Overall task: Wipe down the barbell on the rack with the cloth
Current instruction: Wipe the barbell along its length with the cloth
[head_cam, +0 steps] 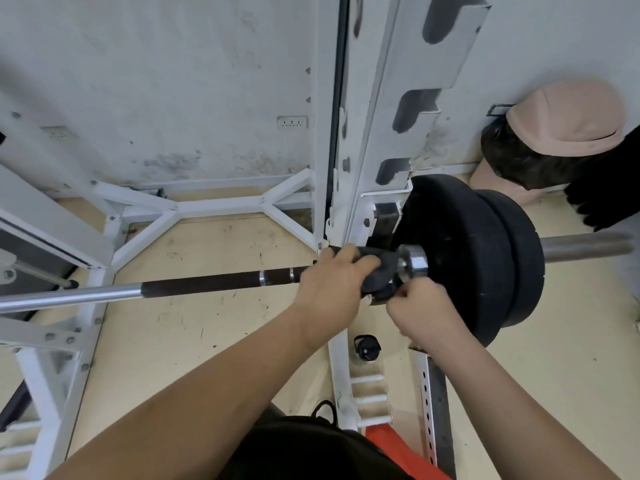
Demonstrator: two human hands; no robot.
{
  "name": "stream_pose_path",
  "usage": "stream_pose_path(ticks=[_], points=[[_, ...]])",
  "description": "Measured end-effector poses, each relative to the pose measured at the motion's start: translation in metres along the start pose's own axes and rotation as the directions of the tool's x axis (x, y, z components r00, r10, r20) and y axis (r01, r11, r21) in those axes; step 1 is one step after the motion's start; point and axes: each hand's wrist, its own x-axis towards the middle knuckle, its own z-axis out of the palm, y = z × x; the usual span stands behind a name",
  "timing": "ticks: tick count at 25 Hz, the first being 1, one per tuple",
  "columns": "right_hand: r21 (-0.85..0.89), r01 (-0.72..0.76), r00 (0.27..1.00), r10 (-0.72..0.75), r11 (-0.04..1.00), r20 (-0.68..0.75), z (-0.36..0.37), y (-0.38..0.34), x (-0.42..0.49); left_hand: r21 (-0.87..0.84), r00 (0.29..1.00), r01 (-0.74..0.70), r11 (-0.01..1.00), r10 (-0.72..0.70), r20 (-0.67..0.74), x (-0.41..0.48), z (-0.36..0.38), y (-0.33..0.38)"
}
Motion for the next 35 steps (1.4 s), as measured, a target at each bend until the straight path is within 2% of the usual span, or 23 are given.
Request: stream_pose_path(ticks=[2, 3, 5, 7, 8, 10, 11, 13, 14, 15, 18, 21, 23, 26, 28, 30, 32, 35], points=[[-0.307, 0.118, 0.976, -0.168, 0.944, -0.141, -0.007, -0.022, -0.009, 0.015, 0.996, 0.089, 0.996, -0.088, -0.019, -0.019, -0.009, -0.027], [-0.376, 0.194, 0.935, -0.287, 0.906, -0.209, -0.007, -0.036, -0.014, 0.037, 0.989, 0.144, 0.989, -0.143, -0.048, -0.031, -0.015, -0.04], [-0.353, 0.364, 0.852, -0.461, 0.862, -0.247, 0.004, -0.062, -0.018, 0.077, 0.959, 0.283, 0.956, -0.28, -0.054, -0.062, -0.03, -0.065], [-0.247, 0.497, 0.821, -0.543, 0.832, -0.178, 0.026, -0.088, -0.018, 0.016, 0.872, 0.488, 0.873, -0.488, 0.049, -0.096, -0.044, -0.087], [-0.19, 0.543, 0.812, -0.569, 0.818, -0.128, 0.04, -0.101, -0.017, -0.094, 0.798, 0.602, 0.793, -0.595, 0.096, -0.111, -0.049, -0.099], [-0.074, 0.596, 0.801, -0.598, 0.799, -0.009, 0.07, -0.129, -0.019, -0.441, 0.625, 0.735, 0.515, -0.766, 0.149, -0.147, -0.056, -0.123], [-0.055, 0.612, 0.791, -0.611, 0.789, 0.039, 0.085, -0.141, -0.021, -0.603, 0.546, 0.714, 0.355, -0.822, 0.162, -0.162, -0.059, -0.134], [-0.042, 0.656, 0.752, -0.649, 0.753, 0.115, 0.111, -0.165, -0.027, -0.818, 0.411, 0.57, 0.08, -0.889, 0.2, -0.186, -0.066, -0.149], [-0.027, 0.678, 0.729, -0.667, 0.735, 0.154, 0.123, -0.177, -0.031, -0.871, 0.366, 0.492, -0.001, -0.907, 0.208, -0.195, -0.07, -0.156], [-0.009, 0.698, 0.703, -0.683, 0.716, 0.196, 0.135, -0.192, -0.036, -0.903, 0.332, 0.429, -0.031, -0.924, 0.189, -0.203, -0.075, -0.165], [0.046, 0.732, 0.647, -0.714, 0.68, 0.269, 0.165, -0.235, -0.05, -0.936, 0.307, 0.348, 0.04, -0.949, 0.074, -0.221, -0.09, -0.192], [0.12, 0.723, 0.625, -0.718, 0.68, 0.305, 0.193, -0.275, -0.064, -0.922, 0.38, 0.371, 0.114, -0.924, 0.038, -0.244, -0.106, -0.228], [0.154, 0.71, 0.624, -0.716, 0.687, 0.313, 0.214, -0.299, -0.071, -0.932, 0.366, 0.354, 0.07, -0.928, 0.069, -0.264, -0.114, -0.264], [0.179, 0.7, 0.622, -0.713, 0.692, 0.324, 0.265, -0.347, -0.081, -0.968, 0.276, 0.24, -0.068, -0.952, 0.135, -0.297, -0.132, -0.336], [0.142, 0.726, 0.614, -0.728, 0.673, 0.305, 0.307, -0.385, -0.09, -0.979, 0.239, 0.186, -0.089, -0.962, 0.133, -0.317, -0.147, -0.387], [0.102, 0.764, 0.587, -0.752, 0.637, 0.301, 0.357, -0.426, -0.104, -0.977, 0.22, 0.201, -0.065, -0.969, 0.11, -0.338, -0.167, -0.442], [0.073, 0.761, 0.593, -0.737, 0.645, 0.323, 0.397, -0.459, -0.121, -0.966, 0.217, 0.257, -0.012, -0.974, 0.07, -0.361, -0.189, -0.488], [0.006, 0.748, 0.624, -0.707, 0.663, 0.334, 0.44, -0.496, -0.136, -0.912, 0.18, 0.375, 0.164, -0.978, -0.102, -0.39, -0.227, -0.55]])
